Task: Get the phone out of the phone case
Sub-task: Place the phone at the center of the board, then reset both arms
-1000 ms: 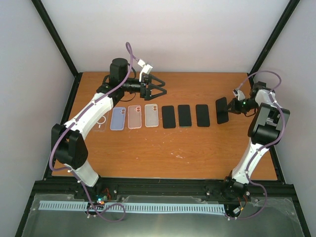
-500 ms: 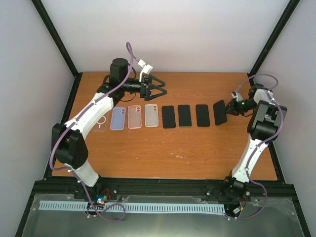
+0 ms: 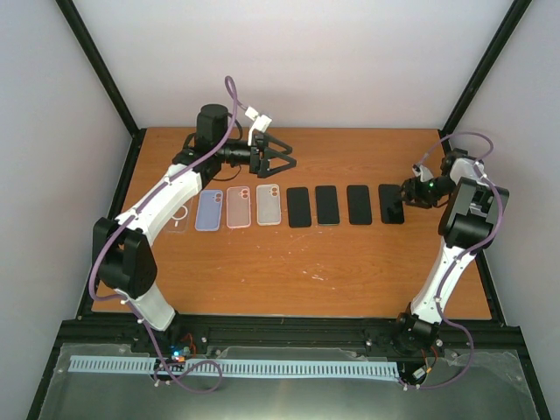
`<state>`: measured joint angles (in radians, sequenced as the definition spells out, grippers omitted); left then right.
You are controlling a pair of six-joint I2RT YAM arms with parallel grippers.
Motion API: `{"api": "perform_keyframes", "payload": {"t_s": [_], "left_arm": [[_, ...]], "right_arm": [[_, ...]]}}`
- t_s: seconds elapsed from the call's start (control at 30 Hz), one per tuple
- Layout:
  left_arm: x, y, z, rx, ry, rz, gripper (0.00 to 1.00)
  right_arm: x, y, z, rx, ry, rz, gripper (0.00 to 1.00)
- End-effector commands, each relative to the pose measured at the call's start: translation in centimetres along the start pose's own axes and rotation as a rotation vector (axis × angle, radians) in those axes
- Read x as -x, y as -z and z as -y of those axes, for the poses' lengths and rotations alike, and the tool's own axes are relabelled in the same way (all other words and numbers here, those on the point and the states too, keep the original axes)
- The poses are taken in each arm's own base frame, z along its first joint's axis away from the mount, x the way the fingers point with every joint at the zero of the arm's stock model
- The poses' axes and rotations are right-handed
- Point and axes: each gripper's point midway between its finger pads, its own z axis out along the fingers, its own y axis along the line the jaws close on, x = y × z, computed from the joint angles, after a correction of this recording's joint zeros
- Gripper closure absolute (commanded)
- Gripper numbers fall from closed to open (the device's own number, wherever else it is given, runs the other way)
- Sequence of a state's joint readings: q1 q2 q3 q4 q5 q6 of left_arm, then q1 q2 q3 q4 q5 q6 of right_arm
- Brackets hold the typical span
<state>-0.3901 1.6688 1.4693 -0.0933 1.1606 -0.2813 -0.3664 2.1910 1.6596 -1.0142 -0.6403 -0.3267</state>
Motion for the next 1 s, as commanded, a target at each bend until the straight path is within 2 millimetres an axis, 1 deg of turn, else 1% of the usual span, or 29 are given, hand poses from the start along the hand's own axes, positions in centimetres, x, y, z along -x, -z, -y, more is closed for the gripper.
{"api": "perform_keyframes", "payload": {"t_s": [0.0, 0.03, 0.13, 0.27, 0.37, 0.43, 0.57, 0.73, 0.87, 0.93, 0.97], "left_arm": [[1.2, 0.9, -1.0, 0.064, -0.014, 0.017, 0.0], [1.4, 1.3, -1.4, 0.085, -0.016, 0.022, 0.0], [1.0, 2.7, -3.1, 0.163, 0.035, 0.021, 0.0], [0.8, 5.2, -5.3, 0.263, 0.09, 0.033, 0.0], [0.5, 7.2, -7.2, 0.375, 0.129, 0.028, 0.0], [0.3, 8.5, -8.0, 0.433, 0.143, 0.02, 0.0], [-0.1, 12.1, -8.9, 0.514, 0.168, 0.037, 0.0], [-1.0, 17.2, -10.0, 0.618, 0.202, 0.073, 0.0], [-2.3, 21.3, -11.1, 0.758, 0.193, 0.084, 0.0], [-3.1, 22.9, -11.8, 0.843, 0.187, 0.076, 0.0], [-3.6, 23.4, -12.2, 0.882, 0.184, 0.063, 0.0]], "right_arm": [[1.2, 2.6, 0.0, -0.067, 0.041, 0.058, 0.35], [1.3, 2.9, -0.2, -0.074, 0.049, 0.065, 0.31], [1.7, 4.4, -0.8, -0.098, 0.078, 0.093, 0.21], [2.3, 6.5, -2.3, -0.119, 0.123, 0.142, 0.12], [2.8, 8.4, -4.0, -0.116, 0.161, 0.182, 0.05], [3.0, 9.5, -5.3, -0.107, 0.181, 0.207, 0.0], [3.3, 11.5, -8.3, -0.097, 0.238, 0.257, 0.0], [2.9, 13.4, -13.1, -0.078, 0.329, 0.332, 0.0], [1.6, 15.0, -17.2, -0.065, 0.417, 0.414, 0.0], [0.8, 15.3, -18.7, -0.054, 0.454, 0.449, 0.0], [0.1, 15.0, -19.1, -0.048, 0.463, 0.459, 0.0]]}}
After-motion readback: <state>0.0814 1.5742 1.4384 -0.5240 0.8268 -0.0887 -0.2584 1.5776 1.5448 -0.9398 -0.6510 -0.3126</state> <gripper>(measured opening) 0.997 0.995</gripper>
